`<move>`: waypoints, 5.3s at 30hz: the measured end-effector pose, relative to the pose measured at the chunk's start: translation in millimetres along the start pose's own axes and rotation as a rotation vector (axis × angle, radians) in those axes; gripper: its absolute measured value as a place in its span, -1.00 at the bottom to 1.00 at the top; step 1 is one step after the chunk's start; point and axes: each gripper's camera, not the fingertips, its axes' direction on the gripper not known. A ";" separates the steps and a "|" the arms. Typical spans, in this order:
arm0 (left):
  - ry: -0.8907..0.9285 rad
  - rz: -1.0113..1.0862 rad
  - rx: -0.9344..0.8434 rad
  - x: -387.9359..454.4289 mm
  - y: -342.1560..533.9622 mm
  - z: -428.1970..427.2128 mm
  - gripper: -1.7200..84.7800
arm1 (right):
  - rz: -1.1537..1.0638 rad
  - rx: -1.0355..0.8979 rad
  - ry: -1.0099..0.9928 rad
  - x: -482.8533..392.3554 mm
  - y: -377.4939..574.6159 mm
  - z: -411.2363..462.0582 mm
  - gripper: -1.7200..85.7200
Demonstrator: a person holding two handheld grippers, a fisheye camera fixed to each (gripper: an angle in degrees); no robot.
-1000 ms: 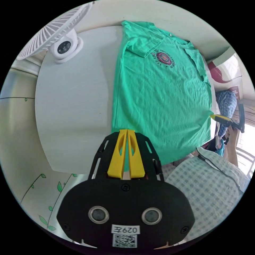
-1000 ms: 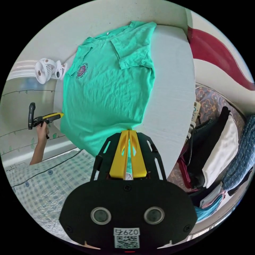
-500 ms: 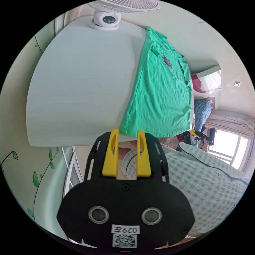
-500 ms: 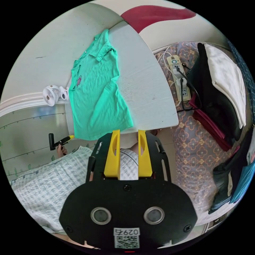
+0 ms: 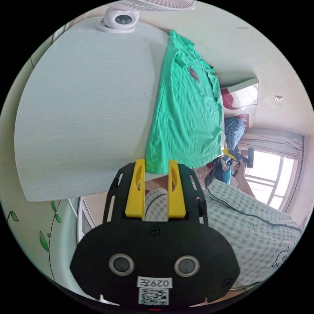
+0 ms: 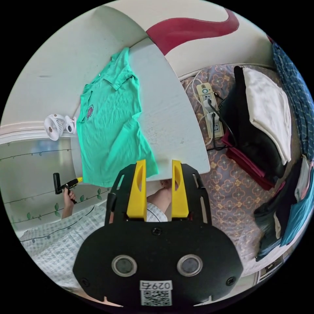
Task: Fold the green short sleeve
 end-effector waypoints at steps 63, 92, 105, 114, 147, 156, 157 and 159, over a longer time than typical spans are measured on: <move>-0.652 0.169 -0.019 334.5 -284.9 131.2 -0.70 | -0.255 -0.077 -0.394 21.6 -250.0 -18.7 -0.93; -0.704 0.286 -0.108 378.5 -365.2 267.0 -0.98 | -0.502 -0.351 -0.180 -197.4 -98.9 187.2 -0.97; -0.800 0.532 -0.157 422.4 -439.7 254.1 -0.98 | -0.344 -0.265 0.246 -257.4 -56.5 232.0 -0.97; -0.602 0.701 -0.357 454.9 -401.2 308.8 -0.98 | -0.324 -0.181 0.033 -265.3 -39.7 213.3 -0.97; -0.634 0.697 -0.363 532.2 -437.7 344.0 -0.98 | -0.489 -0.376 -0.161 -167.5 -65.3 252.1 -0.97; -0.571 0.531 -0.070 510.7 -493.2 250.2 -0.98 | -0.572 -0.372 -0.159 -157.2 -71.2 250.2 -0.97; -0.512 0.564 -0.088 509.3 -485.5 251.9 -0.98 | -0.576 -0.365 -0.173 -153.4 -72.1 249.9 -0.97; -0.499 0.603 -0.140 506.3 -469.8 269.8 -0.98 | -0.576 -0.360 -0.199 -147.2 -74.4 249.8 -0.97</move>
